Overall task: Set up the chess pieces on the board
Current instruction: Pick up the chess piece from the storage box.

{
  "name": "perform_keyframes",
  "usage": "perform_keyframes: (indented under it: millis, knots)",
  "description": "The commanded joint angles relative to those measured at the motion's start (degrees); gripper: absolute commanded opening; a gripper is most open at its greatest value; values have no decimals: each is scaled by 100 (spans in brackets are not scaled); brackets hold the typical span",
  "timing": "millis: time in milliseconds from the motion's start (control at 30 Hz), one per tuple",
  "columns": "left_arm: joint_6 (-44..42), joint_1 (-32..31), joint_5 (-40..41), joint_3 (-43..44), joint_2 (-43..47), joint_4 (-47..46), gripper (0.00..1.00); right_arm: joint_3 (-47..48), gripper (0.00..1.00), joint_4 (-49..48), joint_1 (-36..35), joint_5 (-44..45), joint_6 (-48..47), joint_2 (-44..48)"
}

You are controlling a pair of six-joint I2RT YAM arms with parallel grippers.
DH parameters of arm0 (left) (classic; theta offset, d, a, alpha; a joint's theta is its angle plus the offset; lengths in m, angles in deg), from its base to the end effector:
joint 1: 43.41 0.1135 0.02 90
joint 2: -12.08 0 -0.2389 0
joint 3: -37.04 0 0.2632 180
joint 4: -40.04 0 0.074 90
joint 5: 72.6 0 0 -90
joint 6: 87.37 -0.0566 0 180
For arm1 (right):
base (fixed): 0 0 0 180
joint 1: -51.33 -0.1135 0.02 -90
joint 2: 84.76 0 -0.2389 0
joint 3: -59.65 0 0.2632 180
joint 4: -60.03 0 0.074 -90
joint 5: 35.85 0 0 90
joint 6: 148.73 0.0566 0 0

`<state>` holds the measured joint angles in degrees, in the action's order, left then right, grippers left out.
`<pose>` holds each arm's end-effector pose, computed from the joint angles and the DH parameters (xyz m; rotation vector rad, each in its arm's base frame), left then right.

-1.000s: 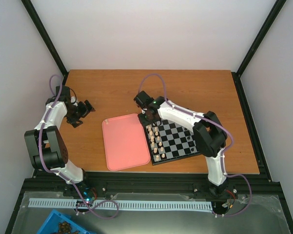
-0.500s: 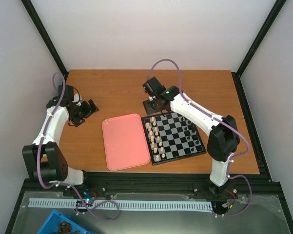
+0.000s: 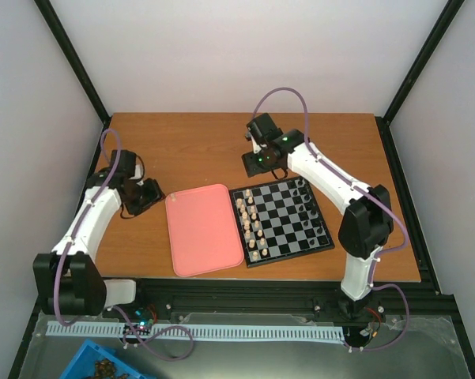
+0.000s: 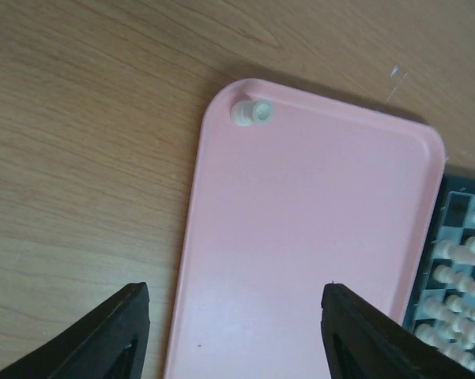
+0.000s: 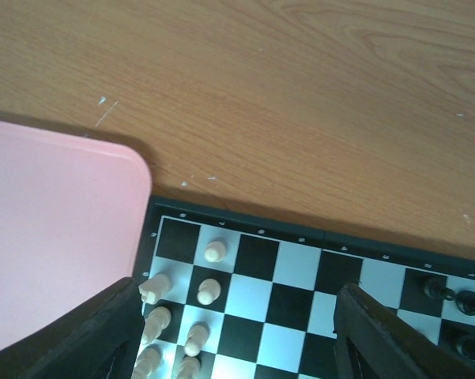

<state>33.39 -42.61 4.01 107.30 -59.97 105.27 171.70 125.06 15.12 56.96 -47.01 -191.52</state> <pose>0.2600 -0.0095 0.2137 -0.6917 2.6916 -0.4610 0.3379 0.2440 0.2538 -0.5408 2.5740 0.2299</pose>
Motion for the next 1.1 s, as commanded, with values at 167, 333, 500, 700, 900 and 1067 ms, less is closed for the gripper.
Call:
perform_keyframes:
  millis: [167,333,500,700,900,1067]
  knots:
    - [201,-744,781,1234,-1614,-445,59,141,66,-29,588,-397,-187,65]
    - [147,-812,865,1604,-2319,-474,53,90,67,-35,652,-437,-214,140]
    - [80,-809,839,1508,-2586,-557,50,9,67,-53,732,-482,-243,207]
    - [102,-810,721,1411,-2752,-606,42,-19,67,-44,814,-517,-314,161]
    - [45,-810,639,1494,-3011,-507,41,4,67,-53,865,-570,-351,62]
    - [10,-809,610,1555,-3160,-427,42,-29,67,-60,865,-555,-372,33]
